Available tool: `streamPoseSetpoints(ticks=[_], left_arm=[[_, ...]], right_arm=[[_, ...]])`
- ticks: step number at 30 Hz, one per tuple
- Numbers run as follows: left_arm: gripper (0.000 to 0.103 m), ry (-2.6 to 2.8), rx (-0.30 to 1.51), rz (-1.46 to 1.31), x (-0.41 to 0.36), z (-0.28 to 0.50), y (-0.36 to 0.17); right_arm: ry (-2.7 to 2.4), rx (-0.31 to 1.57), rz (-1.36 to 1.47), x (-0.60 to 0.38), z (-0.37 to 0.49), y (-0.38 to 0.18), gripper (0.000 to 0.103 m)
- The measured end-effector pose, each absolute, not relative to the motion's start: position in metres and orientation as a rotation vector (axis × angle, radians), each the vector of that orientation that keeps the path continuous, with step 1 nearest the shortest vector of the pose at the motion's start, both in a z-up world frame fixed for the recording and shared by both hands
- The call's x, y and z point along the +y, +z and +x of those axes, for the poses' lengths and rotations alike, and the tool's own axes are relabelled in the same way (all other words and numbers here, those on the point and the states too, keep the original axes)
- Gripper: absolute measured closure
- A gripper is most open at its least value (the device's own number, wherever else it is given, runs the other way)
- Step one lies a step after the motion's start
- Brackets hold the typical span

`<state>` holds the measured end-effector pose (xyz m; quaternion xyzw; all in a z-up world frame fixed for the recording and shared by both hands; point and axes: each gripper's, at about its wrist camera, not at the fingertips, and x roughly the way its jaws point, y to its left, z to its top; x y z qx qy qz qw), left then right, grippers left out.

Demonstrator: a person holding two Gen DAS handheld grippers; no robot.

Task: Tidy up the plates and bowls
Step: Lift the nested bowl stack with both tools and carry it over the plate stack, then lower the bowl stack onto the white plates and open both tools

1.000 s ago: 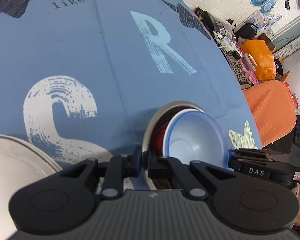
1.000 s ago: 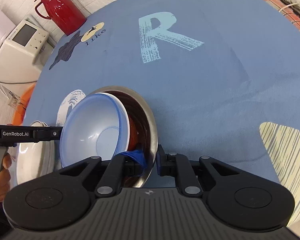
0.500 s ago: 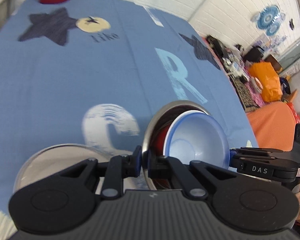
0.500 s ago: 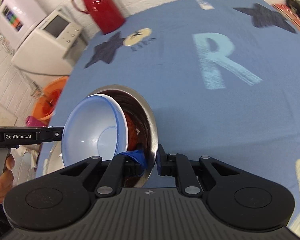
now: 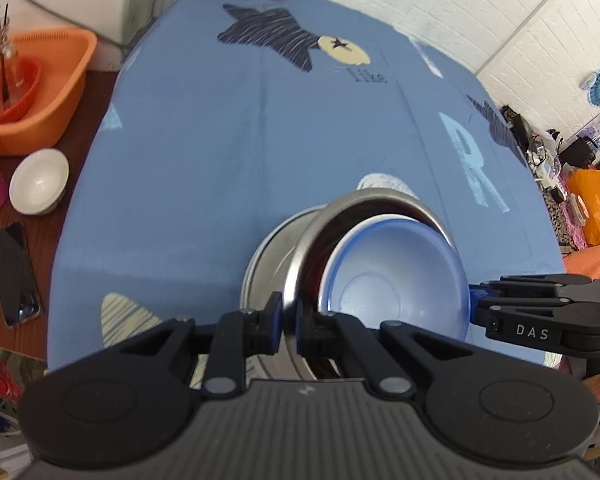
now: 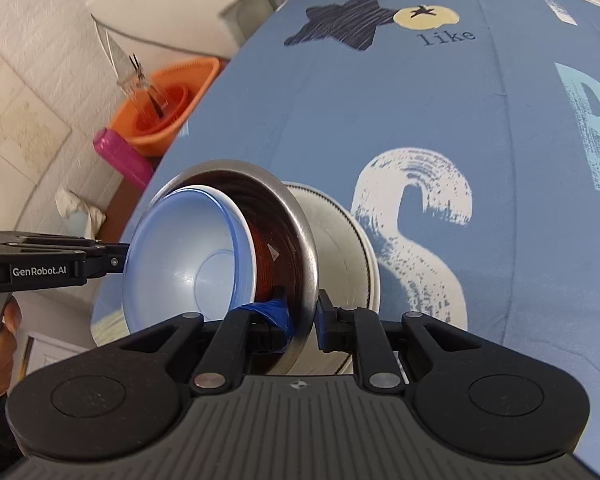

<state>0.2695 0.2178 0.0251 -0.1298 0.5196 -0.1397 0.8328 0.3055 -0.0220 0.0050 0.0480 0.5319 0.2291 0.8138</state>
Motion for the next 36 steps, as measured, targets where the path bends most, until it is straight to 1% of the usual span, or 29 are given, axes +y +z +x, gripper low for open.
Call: streamPoseSetpoints(ticks=[4, 11, 16, 19, 20, 21, 23, 24, 30, 36], left_arm=[[0.103, -0.306, 1.132, -0.265, 0.217, 0.271, 0.012], [0.103, -0.299, 1.139, -0.282, 0.22, 0.272, 0.005], [0.103, -0.297, 1.092, -0.267, 0.221, 0.271, 0.008], [0.103, -0.285, 1.05, -0.243, 0.221, 0.267, 0.017], [0.101, -0.278, 1.034, -0.24, 0.222, 0.266, 0.021], [0.095, -0.266, 1.018, -0.234, 0.222, 0.264, 0.025], [0.059, -0.24, 0.97, -0.235, 0.224, 0.259, 0.034], [0.043, -0.248, 0.936, -0.247, 0.223, 0.255, 0.04], [0.043, -0.281, 0.763, -0.201, 0.187, 0.22, 0.075], [0.041, -0.319, 0.666, -0.187, 0.136, 0.176, 0.08]], right_arm=[[0.467, 1.157, 0.058, -0.017, 0.304, 0.001, 0.103], [0.459, 1.167, 0.036, -0.012, 0.305, -0.004, 0.102], [0.449, 1.141, 0.074, -0.019, 0.304, 0.002, 0.1], [0.451, 1.09, 0.095, -0.027, 0.3, 0.014, 0.099], [0.444, 1.065, 0.098, -0.03, 0.297, 0.02, 0.098], [0.436, 1.037, 0.1, -0.035, 0.294, 0.025, 0.098], [0.427, 0.991, 0.12, -0.042, 0.287, 0.033, 0.097], [0.429, 0.972, 0.134, -0.046, 0.282, 0.036, 0.096], [0.393, 0.885, 0.209, -0.064, 0.242, 0.034, 0.093], [0.303, 0.811, 0.295, -0.085, 0.198, 0.021, 0.091]])
